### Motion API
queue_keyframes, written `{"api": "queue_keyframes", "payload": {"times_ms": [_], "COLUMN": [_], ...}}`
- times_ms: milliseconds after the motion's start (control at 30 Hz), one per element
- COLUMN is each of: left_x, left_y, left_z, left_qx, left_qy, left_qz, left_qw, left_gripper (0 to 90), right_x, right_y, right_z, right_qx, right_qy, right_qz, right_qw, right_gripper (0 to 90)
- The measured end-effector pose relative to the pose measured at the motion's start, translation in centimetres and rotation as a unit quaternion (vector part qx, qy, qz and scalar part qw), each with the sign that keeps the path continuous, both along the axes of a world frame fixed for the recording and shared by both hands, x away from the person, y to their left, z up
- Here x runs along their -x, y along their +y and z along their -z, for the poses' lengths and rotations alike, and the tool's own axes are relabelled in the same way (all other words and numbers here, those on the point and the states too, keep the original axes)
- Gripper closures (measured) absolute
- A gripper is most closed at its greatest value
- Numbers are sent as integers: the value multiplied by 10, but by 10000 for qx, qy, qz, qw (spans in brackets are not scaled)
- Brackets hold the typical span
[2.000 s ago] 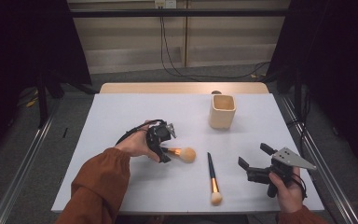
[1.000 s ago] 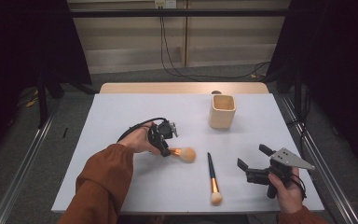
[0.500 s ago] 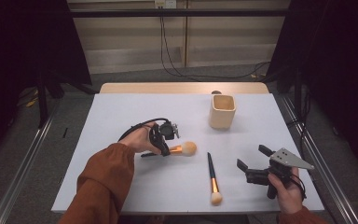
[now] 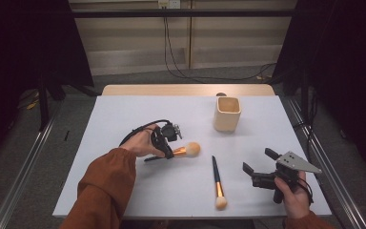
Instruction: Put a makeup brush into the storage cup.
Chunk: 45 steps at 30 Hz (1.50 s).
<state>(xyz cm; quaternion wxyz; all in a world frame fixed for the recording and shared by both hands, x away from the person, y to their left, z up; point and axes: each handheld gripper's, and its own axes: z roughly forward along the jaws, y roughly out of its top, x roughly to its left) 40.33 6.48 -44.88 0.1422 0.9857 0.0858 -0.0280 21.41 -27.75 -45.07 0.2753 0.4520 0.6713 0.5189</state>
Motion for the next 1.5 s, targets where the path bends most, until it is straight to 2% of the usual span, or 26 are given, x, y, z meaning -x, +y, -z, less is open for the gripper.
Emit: {"api": "queue_keyframes", "payload": {"times_ms": [100,200,233,300,400,533,633,667,833,867,900,933,967,1000,1033,1067,1100,1133,1167,1200,1233,1267,1333,1367,1400,1500], "left_x": [-1,-3,-4,-4,-6,-10,-10,-10,-5,-3,-2,-1,0,1,1,2,3,3,4,4,4,4,5,5,5,6], "left_y": [4,12,16,21,28,37,43,46,54,55,56,57,58,59,60,60,61,62,62,63,63,63,64,64,64,66], "left_z": [-1,-5,-7,-10,-14,-17,-18,-18,-26,-27,-30,-31,-32,-34,-35,-36,-36,-37,-36,-36,-35,-35,-34,-34,-34,-33], "left_qx": [76,287,312,495,702,831,1032,1148,1530,1645,1672,1764,1819,1822,1906,1917,1996,2048,2175,2200,2316,2387,2617,2627,2708,2892], "left_qy": [-1,16,13,19,9,-92,-99,-92,-236,-256,-303,-314,-321,-378,-376,-458,-483,-490,-485,-507,-522,-545,-541,-565,-559,-574], "left_qz": [-124,-316,-296,-484,-601,-799,-974,-1068,-1199,-1255,-1224,-1266,-1256,-1233,-1260,-1198,-1234,-1214,-1282,-1229,-1332,-1356,-1506,-1528,-1628,-1750], "left_qw": [9999,9991,9991,9976,9957,9933,9898,9876,9806,9780,9778,9756,9747,9748,9728,9730,9709,9700,9664,9664,9622,9600,9518,9510,9471,9394], "left_gripper": [748,748,748,748,748,748,748,748,748,748,748,748,748,748,747,748,748,748,747,747,747,747,747,747,747,747], "right_x": [0,0,0,0,0,0,0,0,0,0,0,0,0,0,0,0,0,0,0,-1,-1,-1,0,0,0,-1], "right_y": [0,0,0,0,0,0,0,0,0,0,0,0,0,0,1,1,1,1,1,1,1,1,1,1,1,0], "right_z": [0,0,0,0,0,0,0,0,0,0,0,0,0,0,0,0,0,0,0,0,0,0,0,0,0,0], "right_qx": [-6,-14,-18,-6,8,-1,-12,-14,-11,-2,5,5,8,11,13,12,10,13,11,12,15,15,10,8,4,-1], "right_qy": [2,6,1,-4,0,-2,4,3,3,5,2,2,2,1,2,0,-2,1,-1,1,2,0,2,-1,-5,6], "right_qz": [15,22,23,6,7,36,48,50,38,40,38,38,34,30,29,32,35,34,36,41,38,38,32,31,36,47], "right_qw": [10000,10000,10000,10000,10000,10000,10000,10000,10000,10000,10000,10000,10000,10000,10000,10000,10000,10000,10000,10000,10000,10000,10000,10000,10000,10000], "right_gripper": [0,0,0,0,0,0,0,0,0,0,0,0,0,0,0,0,0,0,0,0,0,0,0,0,0,0]}}
